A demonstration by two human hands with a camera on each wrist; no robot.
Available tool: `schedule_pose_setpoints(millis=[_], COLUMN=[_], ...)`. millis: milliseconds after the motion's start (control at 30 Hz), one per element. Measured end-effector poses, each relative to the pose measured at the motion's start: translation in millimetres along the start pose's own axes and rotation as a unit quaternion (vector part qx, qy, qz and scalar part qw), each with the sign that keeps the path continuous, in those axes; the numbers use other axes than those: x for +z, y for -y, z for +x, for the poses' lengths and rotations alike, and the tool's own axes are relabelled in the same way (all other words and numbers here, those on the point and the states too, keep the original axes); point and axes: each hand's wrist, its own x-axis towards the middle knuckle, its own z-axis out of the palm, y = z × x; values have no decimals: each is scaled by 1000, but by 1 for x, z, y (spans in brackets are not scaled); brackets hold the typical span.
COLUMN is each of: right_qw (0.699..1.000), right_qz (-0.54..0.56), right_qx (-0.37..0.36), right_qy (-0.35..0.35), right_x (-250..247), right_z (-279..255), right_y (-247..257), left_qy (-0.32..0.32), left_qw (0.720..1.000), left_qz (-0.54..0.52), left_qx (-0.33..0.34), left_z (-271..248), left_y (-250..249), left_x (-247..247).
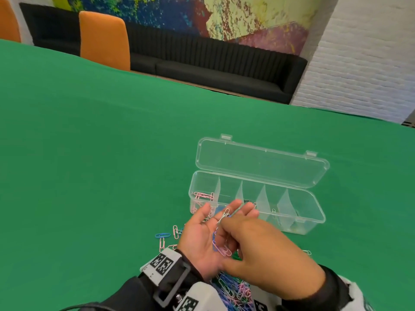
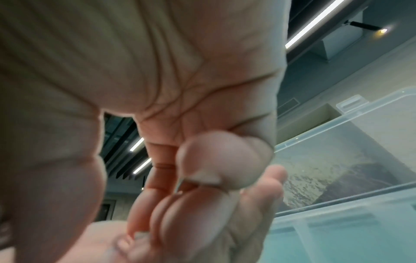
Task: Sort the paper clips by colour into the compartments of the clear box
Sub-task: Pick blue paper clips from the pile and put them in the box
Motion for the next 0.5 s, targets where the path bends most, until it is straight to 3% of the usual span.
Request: schedule_pose_setpoints(millis=[500], right_qw=[998], right_qz=[-53], right_qx=[-9], right_qy=[-26], right_x=[9], right_z=[7], right_y=[-2], left_qy=[11], left_qw=[998], left_qz=[-42], left_qx=[45], left_z=[-1], left_y=[-4], left_x=[1])
